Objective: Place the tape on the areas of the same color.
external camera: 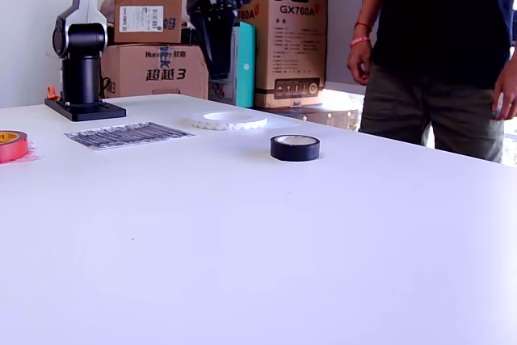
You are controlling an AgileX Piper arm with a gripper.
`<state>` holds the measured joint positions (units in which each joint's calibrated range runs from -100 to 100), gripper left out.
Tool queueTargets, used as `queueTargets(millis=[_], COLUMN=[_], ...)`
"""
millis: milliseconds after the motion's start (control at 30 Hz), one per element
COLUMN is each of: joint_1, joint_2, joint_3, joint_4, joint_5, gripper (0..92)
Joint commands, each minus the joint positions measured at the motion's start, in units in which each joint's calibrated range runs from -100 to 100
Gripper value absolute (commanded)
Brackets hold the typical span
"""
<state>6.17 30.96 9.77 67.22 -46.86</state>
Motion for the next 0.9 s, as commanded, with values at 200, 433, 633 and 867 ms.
queueTargets(millis=[200, 433, 633, 867], joint_1=[3.3, 3.6, 2.8, 2.3], joint_2=[11.5, 15.5, 16.7, 18.8], joint_3=[-9.5, -16.6, -18.9, -18.0], joint_4=[0.5, 0.5, 0.0, -0.1], joint_5=[4.8, 5.0, 5.0, 5.0], gripper=[65.7, 66.2, 65.8, 65.7])
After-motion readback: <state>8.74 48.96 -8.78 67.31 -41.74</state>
